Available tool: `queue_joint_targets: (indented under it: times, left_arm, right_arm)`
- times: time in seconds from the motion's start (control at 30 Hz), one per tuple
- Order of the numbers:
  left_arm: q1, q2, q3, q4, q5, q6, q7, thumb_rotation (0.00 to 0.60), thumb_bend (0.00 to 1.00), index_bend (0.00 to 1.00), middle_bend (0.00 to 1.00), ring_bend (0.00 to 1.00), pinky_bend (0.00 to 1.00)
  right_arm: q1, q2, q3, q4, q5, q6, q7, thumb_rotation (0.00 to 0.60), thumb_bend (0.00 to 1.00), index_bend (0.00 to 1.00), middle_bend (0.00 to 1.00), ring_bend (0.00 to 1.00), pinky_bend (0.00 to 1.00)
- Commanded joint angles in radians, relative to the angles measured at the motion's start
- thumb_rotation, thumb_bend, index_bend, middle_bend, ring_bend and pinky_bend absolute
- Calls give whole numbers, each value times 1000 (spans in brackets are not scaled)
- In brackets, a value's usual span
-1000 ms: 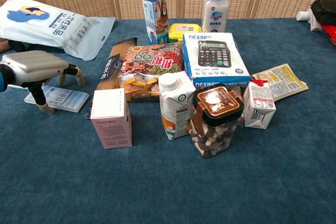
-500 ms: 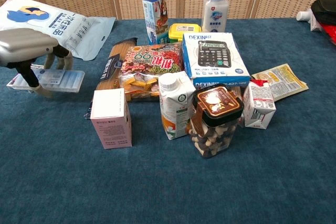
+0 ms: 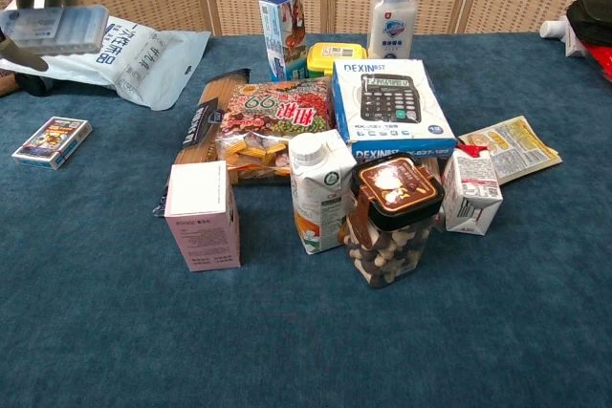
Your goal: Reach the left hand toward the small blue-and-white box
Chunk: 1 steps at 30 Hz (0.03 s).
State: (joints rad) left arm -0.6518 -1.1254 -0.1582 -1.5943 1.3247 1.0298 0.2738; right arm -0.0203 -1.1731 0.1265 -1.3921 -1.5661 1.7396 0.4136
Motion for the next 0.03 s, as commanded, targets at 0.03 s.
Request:
queue_joint_targets:
  times: [0.03]
  left_arm:
    - [7, 29, -15, -34, -14, 16, 3, 600, 8, 858, 858, 797, 852]
  right_arm:
    - [0, 0, 0, -1, -1, 1, -1, 600, 0, 101, 132, 0, 0]
